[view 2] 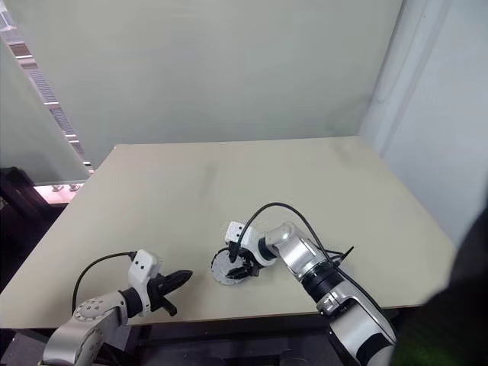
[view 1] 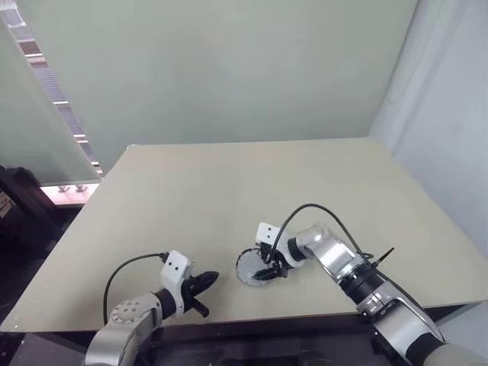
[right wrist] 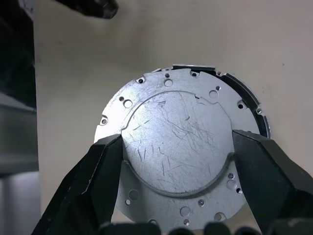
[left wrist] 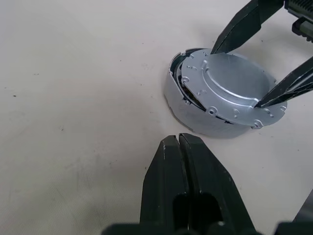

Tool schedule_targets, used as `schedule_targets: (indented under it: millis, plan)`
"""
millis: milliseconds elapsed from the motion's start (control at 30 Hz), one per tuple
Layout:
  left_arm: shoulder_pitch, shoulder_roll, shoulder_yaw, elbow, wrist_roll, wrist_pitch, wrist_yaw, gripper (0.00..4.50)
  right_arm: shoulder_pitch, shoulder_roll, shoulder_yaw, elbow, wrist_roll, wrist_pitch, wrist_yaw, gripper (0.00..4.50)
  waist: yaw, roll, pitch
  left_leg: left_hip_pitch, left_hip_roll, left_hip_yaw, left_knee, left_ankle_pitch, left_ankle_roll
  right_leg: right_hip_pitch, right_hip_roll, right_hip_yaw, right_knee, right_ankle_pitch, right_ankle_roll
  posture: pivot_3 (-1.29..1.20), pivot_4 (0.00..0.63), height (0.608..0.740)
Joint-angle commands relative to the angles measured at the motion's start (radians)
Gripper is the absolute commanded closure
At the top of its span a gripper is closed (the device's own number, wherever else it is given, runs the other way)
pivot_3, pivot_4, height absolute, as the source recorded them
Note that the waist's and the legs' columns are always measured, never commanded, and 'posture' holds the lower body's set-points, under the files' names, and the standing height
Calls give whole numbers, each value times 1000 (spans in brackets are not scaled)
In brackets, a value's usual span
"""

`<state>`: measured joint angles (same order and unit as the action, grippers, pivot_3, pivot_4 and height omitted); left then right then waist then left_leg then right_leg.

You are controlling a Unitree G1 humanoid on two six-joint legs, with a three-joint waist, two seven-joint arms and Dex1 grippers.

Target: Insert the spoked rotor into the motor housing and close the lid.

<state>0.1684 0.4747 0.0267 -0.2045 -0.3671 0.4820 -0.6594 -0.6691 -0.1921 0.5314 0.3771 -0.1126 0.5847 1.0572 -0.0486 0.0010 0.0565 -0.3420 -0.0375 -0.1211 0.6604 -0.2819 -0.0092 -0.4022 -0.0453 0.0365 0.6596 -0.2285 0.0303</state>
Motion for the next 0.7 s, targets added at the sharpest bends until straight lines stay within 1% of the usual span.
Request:
schedule_targets:
  millis: [33, 233, 467, 700]
  plan:
    - [-15, 2, 24, -15, -7, -22, 0, 4500, -3, 11, -26, -31, 31, 98, -16, 1226, 0, 0, 0, 0, 0, 0, 0, 0, 0, 0, 0, 0, 0, 0, 0, 0, 0, 740]
    - [-12, -8, 21, -14, -9, -28, 6, 4500, -11, 36, -67, -74, 66, 222, -80, 1226, 0, 0, 0, -1, 0, 0, -1, 0, 0, -1, 0, 0, 0, 0, 0, 0, 0, 740]
    - [-4, -16, 19, -12, -8, -36, 8, 4500, -5, 64, -83, -101, 94, 262, -151, 1226, -1, 0, 0, -1, 0, 0, -1, 0, 0, -2, 0, 1, 0, 0, 0, 0, 0, 740]
    - [-1, -21, 20, -12, -8, -37, 11, 4500, 7, 95, -60, -100, 82, 280, -234, 1226, -1, 0, 0, -1, 1, 0, -1, 0, 0, -2, 0, 0, 0, 0, 0, 0, 0, 740]
